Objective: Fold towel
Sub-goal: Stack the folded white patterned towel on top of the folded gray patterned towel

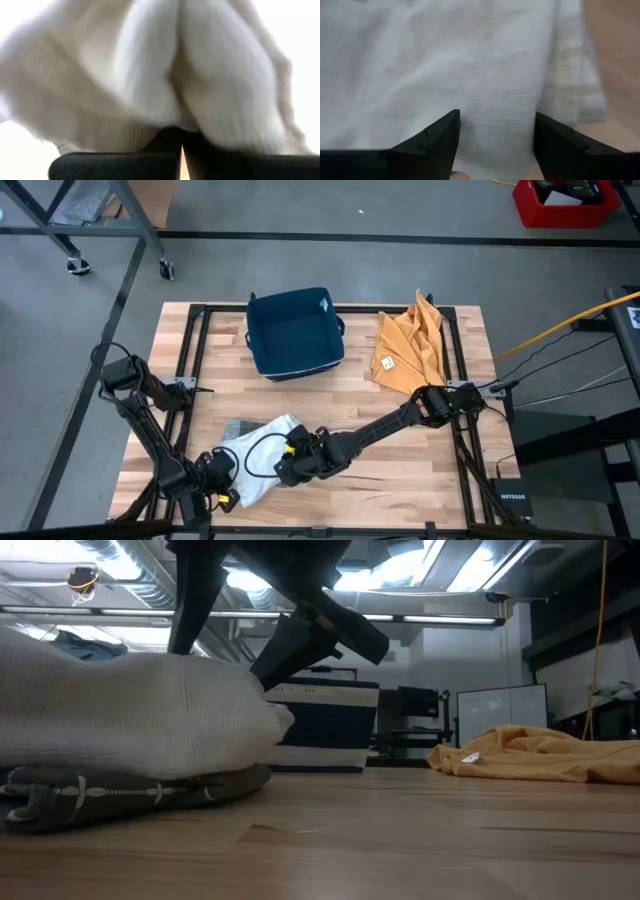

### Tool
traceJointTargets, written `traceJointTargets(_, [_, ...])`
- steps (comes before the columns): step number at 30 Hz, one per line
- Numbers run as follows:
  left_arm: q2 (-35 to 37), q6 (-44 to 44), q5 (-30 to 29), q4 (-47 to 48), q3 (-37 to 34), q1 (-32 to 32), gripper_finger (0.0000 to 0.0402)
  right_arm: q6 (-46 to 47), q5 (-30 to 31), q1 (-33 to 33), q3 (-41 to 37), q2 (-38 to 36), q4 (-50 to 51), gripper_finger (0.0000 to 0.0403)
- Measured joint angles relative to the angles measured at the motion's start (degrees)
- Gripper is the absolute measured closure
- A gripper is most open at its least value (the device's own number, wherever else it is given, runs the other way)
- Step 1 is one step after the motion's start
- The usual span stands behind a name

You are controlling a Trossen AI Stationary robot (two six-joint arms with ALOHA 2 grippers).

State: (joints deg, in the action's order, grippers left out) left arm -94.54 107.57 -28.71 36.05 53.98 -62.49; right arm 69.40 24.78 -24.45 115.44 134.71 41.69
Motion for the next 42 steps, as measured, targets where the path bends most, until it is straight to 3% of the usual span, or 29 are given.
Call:
traceJointTargets(7, [6.1,-1.9,-4.7,4.6,0.1,0.4,0.0401,4.9,-0.4,-2.0,-3.3,0.6,-4.7,0.0173])
traceJointTargets(15, [9.1,-8.3,-5.0,9.8,0.1,4.6,0.0401,6.9,0.9,-3.0,-3.5,0.6,-12.3,0.0173])
traceJointTargets(20, [9.2,-10.5,2.1,7.9,0.1,5.0,0.0401,6.8,1.7,-3.4,-3.5,0.6,-13.0,0.0173])
traceJointTargets(24, [9.6,-5.7,3.9,8.0,0.1,1.4,0.0401,5.4,5.2,-3.8,-3.5,0.5,-13.0,0.0173])
traceJointTargets(34, [9.8,8.0,6.3,8.2,0.1,-7.9,0.0401,4.8,6.1,-4.1,-3.5,0.5,-10.4,0.0173])
traceJointTargets(37, [9.8,11.6,0.4,7.8,0.1,-9.7,0.0401,1.3,8.3,-4.5,-2.2,0.5,-10.1,0.0173])
traceJointTargets(42, [9.8,15.8,-19.2,9.9,0.3,-12.7,0.0401,-3.8,13.1,-5.2,1.8,-0.1,-5.1,0.0173])
